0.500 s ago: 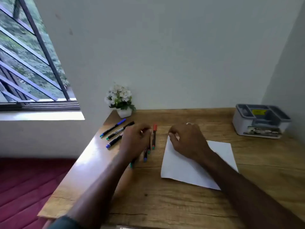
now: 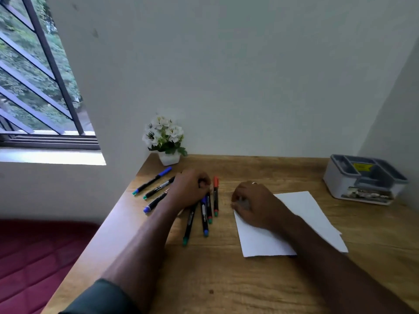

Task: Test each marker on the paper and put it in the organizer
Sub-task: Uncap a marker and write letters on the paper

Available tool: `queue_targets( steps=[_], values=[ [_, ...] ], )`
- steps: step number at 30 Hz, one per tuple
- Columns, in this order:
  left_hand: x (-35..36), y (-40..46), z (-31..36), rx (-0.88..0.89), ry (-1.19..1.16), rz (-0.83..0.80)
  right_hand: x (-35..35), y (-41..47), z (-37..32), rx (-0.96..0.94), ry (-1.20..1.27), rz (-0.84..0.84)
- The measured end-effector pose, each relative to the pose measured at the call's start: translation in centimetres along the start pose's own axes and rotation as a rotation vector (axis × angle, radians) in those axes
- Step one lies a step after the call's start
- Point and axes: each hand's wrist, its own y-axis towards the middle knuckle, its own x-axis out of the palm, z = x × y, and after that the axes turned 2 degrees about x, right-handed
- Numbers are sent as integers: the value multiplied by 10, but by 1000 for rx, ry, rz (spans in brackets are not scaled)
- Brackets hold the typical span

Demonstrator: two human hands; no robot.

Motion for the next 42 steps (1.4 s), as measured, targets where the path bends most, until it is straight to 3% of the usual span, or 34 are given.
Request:
queue_targets(
  steps=[7, 18, 30, 36, 42],
  values=[
    [10, 2, -8, 70, 103, 19, 13, 36, -25, 198, 207, 205],
    [2, -2, -25, -32, -39, 80, 24, 30, -41, 128, 93, 109],
    [10, -6, -14, 34, -13, 53, 22, 30, -49, 383, 92, 112],
    [4, -10, -7, 86, -29, 153, 18, 31, -47, 303, 238, 367],
    [-3, -9, -12, 90, 38, 151, 23, 30, -42, 283, 404, 346]
  ],
)
